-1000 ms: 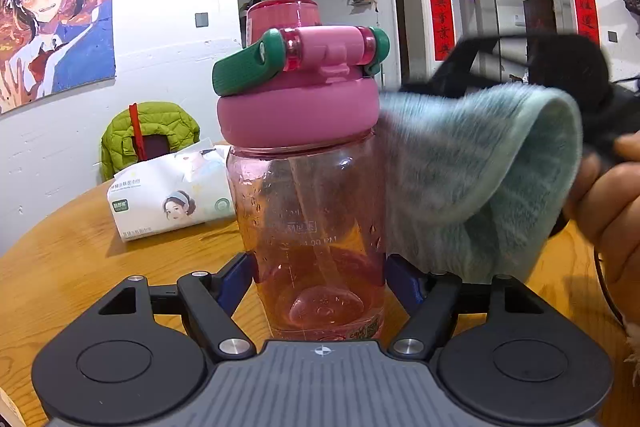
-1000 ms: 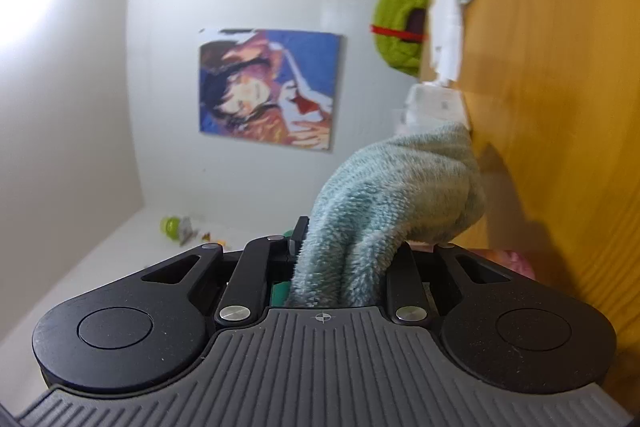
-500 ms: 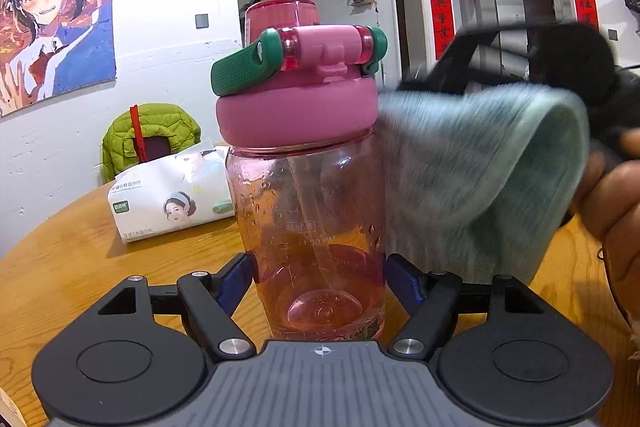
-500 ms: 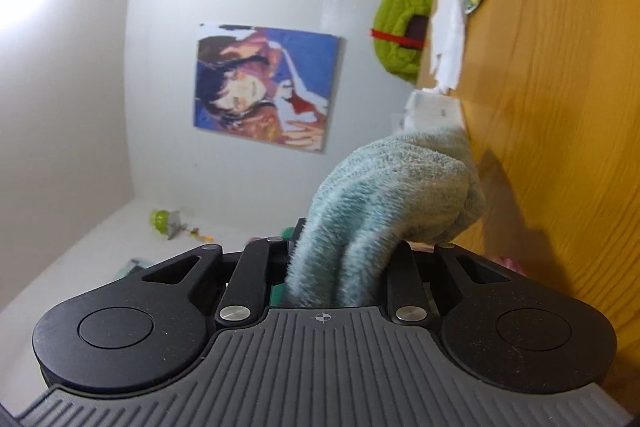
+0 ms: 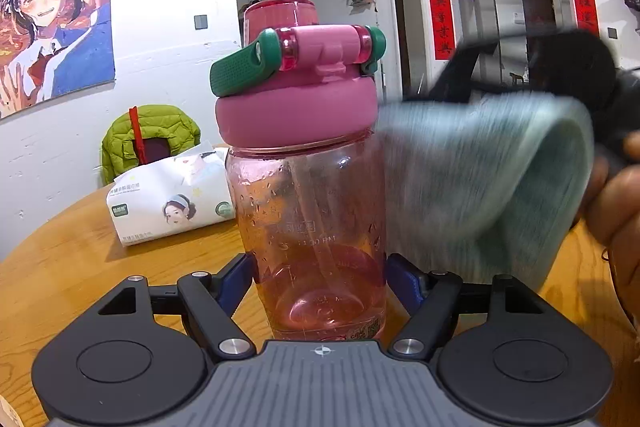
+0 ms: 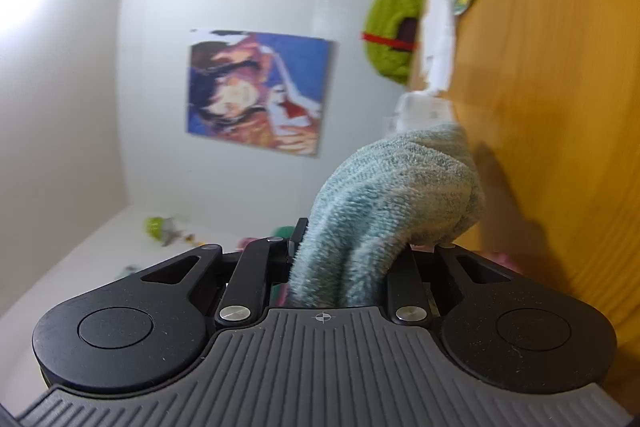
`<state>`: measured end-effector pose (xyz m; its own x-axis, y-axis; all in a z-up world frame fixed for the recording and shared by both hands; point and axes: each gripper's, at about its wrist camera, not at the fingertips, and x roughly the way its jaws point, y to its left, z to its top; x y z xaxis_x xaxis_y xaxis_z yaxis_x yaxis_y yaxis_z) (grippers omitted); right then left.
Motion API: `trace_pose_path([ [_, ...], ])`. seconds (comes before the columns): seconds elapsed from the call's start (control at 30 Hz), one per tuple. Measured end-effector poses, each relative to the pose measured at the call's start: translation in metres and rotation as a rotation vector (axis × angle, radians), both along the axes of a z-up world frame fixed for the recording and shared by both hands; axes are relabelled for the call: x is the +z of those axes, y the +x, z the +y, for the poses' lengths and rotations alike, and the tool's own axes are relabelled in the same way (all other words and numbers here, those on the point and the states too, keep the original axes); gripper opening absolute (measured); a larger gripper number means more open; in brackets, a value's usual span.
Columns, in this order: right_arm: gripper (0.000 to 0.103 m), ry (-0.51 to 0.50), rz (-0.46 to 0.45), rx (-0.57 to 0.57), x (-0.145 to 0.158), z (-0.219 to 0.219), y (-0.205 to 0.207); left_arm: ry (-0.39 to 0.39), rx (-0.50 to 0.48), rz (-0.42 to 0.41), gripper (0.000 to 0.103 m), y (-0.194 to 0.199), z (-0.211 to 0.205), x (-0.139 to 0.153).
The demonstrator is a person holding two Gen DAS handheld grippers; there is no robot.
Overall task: Clean container
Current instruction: 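Wipe the towel up along the bottle toward its lid with the right tool, then rotate the pink bottle with the left tool while the right tool wipes it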
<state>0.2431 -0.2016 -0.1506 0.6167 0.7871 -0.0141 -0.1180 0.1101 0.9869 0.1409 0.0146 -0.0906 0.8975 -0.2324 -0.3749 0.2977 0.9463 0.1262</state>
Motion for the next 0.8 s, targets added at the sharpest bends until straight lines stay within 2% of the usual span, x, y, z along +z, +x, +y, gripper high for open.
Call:
trace_pose_path([
  [0.1, 0.024, -0.191, 0.136, 0.001, -0.01, 0.007, 0.008, -0.003, 0.003, 0.001, 0.072, 0.0, -0.001, 0.0],
  [0.13, 0.024, -0.216, 0.136, 0.002, -0.009, 0.008, 0.009, -0.003, 0.006, 0.002, 0.072, -0.001, -0.001, 0.0],
  [0.23, 0.025, -0.258, 0.092, -0.002, -0.004, 0.007, 0.008, 0.002, 0.043, 0.008, 0.079, -0.006, -0.003, 0.001],
  [0.37, 0.025, -0.299, 0.013, -0.033, 0.005, 0.005, 0.004, 0.057, 0.103, -0.02, 0.082, -0.022, -0.017, 0.002],
  [0.57, 0.026, -0.285, 0.029, -0.031, 0.003, 0.002, 0.005, 0.077, 0.091, 0.008, 0.081, -0.026, -0.027, -0.001],
  [0.63, 0.03, -0.335, 0.031, -0.026, 0.007, 0.002, 0.004, 0.047, 0.089, 0.033, 0.081, -0.022, -0.021, -0.001],
  [0.67, 0.035, -0.385, 0.026, -0.024, 0.011, 0.003, 0.003, 0.036, 0.092, 0.043, 0.081, -0.02, -0.019, -0.002],
  [0.73, 0.04, -0.515, -0.007, -0.017, 0.023, 0.006, 0.001, 0.022, 0.1, 0.055, 0.082, -0.017, -0.015, -0.002],
  [0.8, 0.054, -0.638, -0.055, -0.007, 0.035, 0.011, -0.005, 0.014, 0.104, 0.06, 0.082, -0.016, -0.013, -0.002],
])
